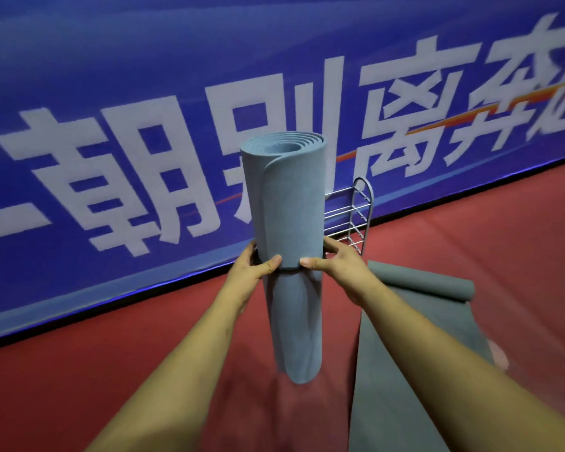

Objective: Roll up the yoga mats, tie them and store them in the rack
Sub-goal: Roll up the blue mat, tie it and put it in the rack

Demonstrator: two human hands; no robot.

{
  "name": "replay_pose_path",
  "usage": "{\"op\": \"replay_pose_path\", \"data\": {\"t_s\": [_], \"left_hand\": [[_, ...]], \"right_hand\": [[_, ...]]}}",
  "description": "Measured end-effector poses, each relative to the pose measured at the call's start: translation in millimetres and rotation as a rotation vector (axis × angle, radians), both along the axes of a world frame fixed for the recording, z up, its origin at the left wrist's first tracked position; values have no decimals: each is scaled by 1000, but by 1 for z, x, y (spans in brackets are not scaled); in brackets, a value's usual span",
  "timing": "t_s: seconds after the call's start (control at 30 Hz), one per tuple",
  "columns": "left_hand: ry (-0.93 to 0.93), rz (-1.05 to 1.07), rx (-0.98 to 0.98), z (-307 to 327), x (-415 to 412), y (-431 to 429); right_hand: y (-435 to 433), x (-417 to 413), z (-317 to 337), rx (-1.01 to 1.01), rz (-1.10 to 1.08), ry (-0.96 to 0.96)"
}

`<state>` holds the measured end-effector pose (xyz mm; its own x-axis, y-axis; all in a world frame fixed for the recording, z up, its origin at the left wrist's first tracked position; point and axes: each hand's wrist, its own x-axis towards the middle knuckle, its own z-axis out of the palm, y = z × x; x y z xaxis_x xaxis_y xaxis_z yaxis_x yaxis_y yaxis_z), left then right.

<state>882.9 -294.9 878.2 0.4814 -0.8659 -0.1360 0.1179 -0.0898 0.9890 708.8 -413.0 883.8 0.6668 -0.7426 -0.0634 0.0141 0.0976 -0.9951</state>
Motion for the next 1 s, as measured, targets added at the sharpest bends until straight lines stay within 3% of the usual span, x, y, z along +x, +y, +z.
{"op": "replay_pose_path", "data": {"t_s": [0.17,0.4,0.63,1.0], "left_hand": [[-16,-166,48,0,67,-88],[-56,-362,21,-6,97,-234],[-60,-351,67,-16,130,-383],[-136,-267,7,12,198,-597]], "right_hand": [[-59,46,-4,0,-157,22],[-166,65,-8,14,-308,36],[-325,98,-24,24,-281,60],[-555,165,14,-51,-185,80]]}}
